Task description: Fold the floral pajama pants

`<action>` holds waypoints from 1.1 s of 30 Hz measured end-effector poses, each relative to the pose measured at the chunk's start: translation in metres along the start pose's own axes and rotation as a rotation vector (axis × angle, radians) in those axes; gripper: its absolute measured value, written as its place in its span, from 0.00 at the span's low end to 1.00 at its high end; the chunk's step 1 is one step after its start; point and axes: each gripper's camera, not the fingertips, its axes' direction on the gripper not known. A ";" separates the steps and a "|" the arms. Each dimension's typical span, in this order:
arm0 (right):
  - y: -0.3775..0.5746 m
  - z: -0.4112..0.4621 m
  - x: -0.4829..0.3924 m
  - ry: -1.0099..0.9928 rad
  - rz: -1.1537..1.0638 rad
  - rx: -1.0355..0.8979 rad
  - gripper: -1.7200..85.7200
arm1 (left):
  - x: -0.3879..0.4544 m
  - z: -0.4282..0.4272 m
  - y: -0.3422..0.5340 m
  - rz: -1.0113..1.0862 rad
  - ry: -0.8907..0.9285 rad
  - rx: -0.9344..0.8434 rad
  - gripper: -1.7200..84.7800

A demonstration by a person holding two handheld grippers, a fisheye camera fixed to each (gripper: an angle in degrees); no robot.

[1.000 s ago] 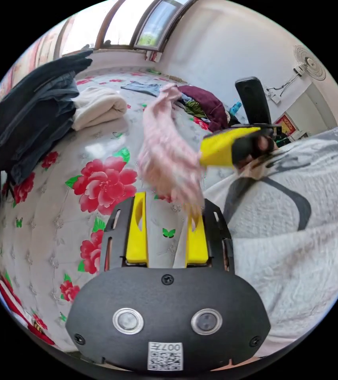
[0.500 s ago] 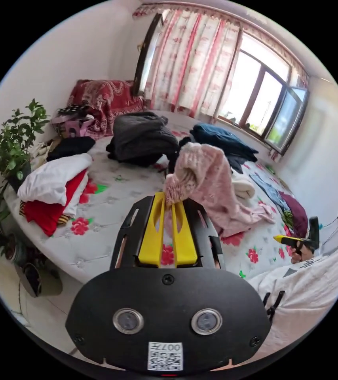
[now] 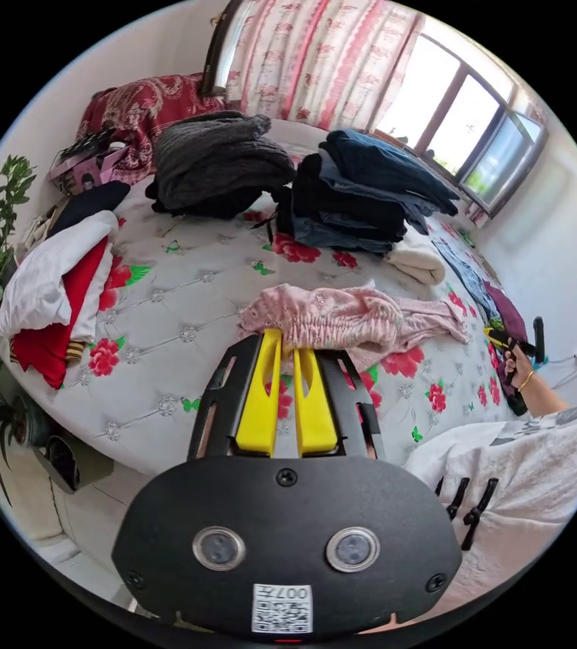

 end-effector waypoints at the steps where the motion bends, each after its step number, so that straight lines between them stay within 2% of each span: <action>1: -0.017 0.011 0.003 0.018 -0.005 -0.012 0.06 | -0.004 -0.002 -0.002 -0.016 -0.008 0.002 0.02; 6: -0.075 0.063 0.011 0.073 -0.036 -0.095 0.06 | -0.028 -0.016 -0.023 -0.157 -0.036 0.043 0.02; 11: -0.108 0.105 0.021 0.112 -0.060 -0.248 0.03 | -0.036 -0.027 -0.057 -0.185 0.019 0.109 0.02; 14: -0.120 0.052 0.040 0.146 -0.013 -0.055 0.02 | -0.038 -0.052 -0.071 -0.142 0.021 0.183 0.02; 16: -0.118 -0.021 0.077 0.163 0.114 0.156 0.02 | -0.045 -0.072 -0.068 -0.140 0.015 0.236 0.02; 19: -0.098 -0.095 0.116 0.139 0.199 0.342 0.02 | -0.063 -0.097 -0.051 -0.164 0.026 0.288 0.02; 22: -0.076 -0.137 0.136 0.205 0.262 0.409 0.03 | -0.074 -0.101 -0.030 -0.175 0.080 0.311 0.02; 25: -0.058 -0.136 0.158 0.132 0.307 0.303 0.05 | -0.084 -0.087 -0.015 -0.206 0.209 0.302 0.02; 28: -0.032 -0.115 0.168 0.083 0.334 0.217 0.07 | -0.086 -0.059 -0.005 -0.237 0.213 0.207 0.02; 33: -0.005 -0.055 0.176 -0.035 0.333 0.037 0.10 | -0.056 -0.021 -0.011 -0.128 0.136 0.034 0.02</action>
